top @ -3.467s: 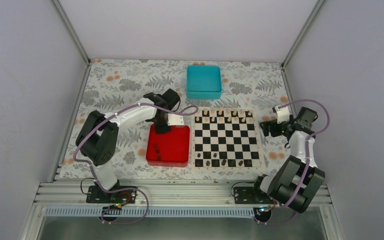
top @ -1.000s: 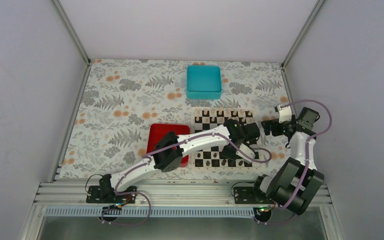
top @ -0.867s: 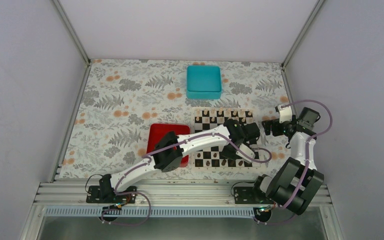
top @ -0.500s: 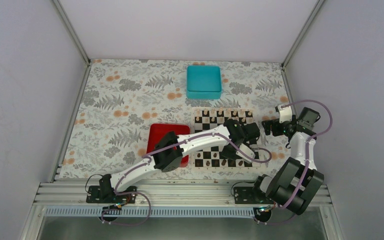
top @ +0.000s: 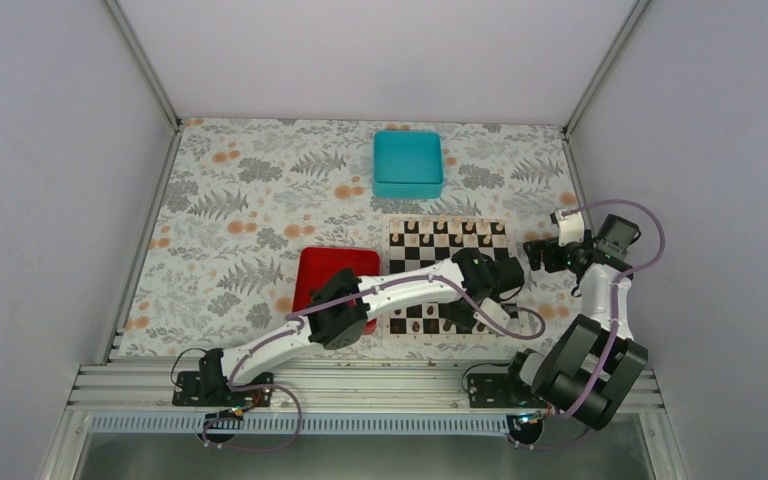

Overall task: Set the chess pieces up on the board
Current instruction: Place the chess piece on the chessboard.

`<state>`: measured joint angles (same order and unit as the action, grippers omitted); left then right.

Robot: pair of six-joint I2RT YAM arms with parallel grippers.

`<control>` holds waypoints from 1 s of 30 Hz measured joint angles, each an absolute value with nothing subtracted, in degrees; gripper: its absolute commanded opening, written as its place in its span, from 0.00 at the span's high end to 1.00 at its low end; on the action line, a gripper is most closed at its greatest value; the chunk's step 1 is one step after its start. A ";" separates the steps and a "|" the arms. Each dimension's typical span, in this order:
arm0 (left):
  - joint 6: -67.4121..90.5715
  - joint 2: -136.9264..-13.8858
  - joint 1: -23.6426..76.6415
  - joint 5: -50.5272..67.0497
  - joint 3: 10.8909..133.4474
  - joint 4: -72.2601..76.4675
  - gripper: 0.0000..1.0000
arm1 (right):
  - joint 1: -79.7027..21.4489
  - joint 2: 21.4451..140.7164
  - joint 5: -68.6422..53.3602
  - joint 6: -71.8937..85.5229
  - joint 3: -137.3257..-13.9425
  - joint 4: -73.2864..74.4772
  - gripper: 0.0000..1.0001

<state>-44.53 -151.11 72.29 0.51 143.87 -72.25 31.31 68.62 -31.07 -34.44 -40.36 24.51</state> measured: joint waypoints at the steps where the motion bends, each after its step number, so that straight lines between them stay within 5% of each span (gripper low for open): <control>1: -44.51 -151.11 72.29 0.12 143.41 -72.07 0.76 | 31.31 68.62 -31.07 -34.41 -40.36 24.51 0.00; 30: -44.58 -150.71 71.77 -4.75 142.74 -70.39 0.69 | 31.31 68.40 -32.18 -34.50 -40.36 24.91 0.00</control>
